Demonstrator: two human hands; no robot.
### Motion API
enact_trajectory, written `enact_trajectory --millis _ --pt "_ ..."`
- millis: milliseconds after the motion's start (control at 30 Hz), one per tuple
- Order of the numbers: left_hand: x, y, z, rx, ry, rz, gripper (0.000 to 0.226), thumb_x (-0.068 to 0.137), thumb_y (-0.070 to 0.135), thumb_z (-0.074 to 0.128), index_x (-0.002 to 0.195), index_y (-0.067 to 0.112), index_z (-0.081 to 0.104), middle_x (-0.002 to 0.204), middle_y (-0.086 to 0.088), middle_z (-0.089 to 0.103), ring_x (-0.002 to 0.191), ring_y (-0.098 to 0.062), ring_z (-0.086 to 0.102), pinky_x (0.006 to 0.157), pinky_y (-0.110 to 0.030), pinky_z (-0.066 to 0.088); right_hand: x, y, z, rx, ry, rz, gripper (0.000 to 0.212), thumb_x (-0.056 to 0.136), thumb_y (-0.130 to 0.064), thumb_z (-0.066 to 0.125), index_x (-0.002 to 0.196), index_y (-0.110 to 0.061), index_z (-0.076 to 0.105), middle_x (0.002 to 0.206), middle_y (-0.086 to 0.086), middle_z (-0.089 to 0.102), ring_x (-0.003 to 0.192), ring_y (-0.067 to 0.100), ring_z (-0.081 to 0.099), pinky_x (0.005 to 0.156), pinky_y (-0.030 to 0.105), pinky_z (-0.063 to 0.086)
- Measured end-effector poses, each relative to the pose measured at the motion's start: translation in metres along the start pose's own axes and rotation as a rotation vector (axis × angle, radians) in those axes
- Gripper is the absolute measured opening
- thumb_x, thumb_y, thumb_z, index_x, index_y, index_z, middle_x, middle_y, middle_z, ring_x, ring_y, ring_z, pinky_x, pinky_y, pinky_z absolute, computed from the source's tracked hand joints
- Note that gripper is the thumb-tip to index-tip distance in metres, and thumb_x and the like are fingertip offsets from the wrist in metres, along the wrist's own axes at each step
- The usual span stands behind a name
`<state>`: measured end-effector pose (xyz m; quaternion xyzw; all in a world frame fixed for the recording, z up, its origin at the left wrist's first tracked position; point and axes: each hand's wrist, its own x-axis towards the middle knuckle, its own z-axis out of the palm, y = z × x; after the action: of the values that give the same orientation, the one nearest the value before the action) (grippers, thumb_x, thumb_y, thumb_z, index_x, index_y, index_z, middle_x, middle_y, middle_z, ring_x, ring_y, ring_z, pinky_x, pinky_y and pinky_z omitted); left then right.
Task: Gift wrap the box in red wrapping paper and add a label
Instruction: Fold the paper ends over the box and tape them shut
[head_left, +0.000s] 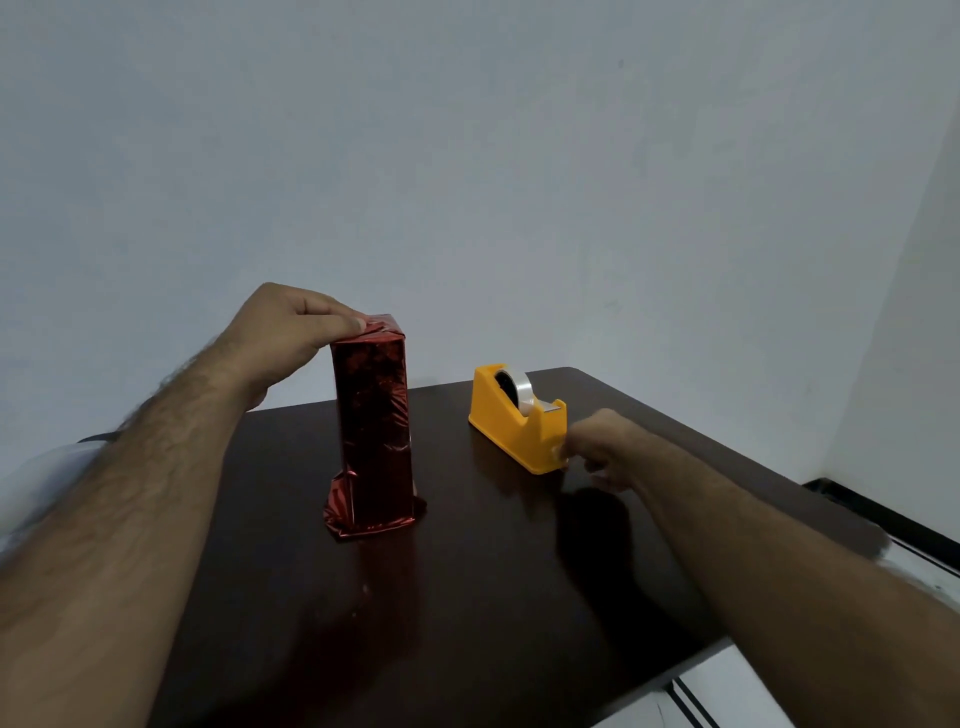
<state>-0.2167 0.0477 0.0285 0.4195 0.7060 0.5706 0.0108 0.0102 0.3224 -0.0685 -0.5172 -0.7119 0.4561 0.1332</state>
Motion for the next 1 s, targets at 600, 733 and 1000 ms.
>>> enact_trajectory --millis 600,733,1000 --pt "-0.002 0.000 0.001 0.074 -0.023 0.010 0.006 0.091 0.021 0.082 0.092 0.024 0.087 0.097 0.012 0.082 0.099 -0.001 0.074 0.100 -0.032 0.055 -0.120 -0.170 0.010 0.324 -0.172 -0.672 0.006 0.094 -0.011 0.072 0.096 -0.013 0.077 0.106 0.002 0.074 0.090 0.016 0.066 0.068 0.031 0.052" --pt "-0.001 0.000 -0.002 0.094 -0.037 0.019 0.008 0.093 0.024 0.080 0.093 0.026 0.088 0.099 0.014 0.082 0.101 -0.002 0.074 0.103 -0.038 0.057 -0.126 -0.194 0.024 0.175 -0.221 -0.601 0.008 0.097 -0.008 0.069 0.097 -0.012 0.075 0.094 0.005 0.072 0.076 0.015 0.062 0.060 0.026 0.051" --pt "-0.001 -0.002 -0.003 0.117 -0.041 -0.004 0.008 0.088 0.038 0.080 0.092 0.037 0.087 0.100 0.020 0.080 0.106 -0.005 0.073 0.107 -0.048 0.055 -0.127 -0.204 0.038 0.055 -0.209 -0.313 0.008 0.098 -0.008 0.067 0.091 -0.012 0.067 0.069 -0.002 0.063 0.056 0.011 0.034 0.055 0.026 0.031"
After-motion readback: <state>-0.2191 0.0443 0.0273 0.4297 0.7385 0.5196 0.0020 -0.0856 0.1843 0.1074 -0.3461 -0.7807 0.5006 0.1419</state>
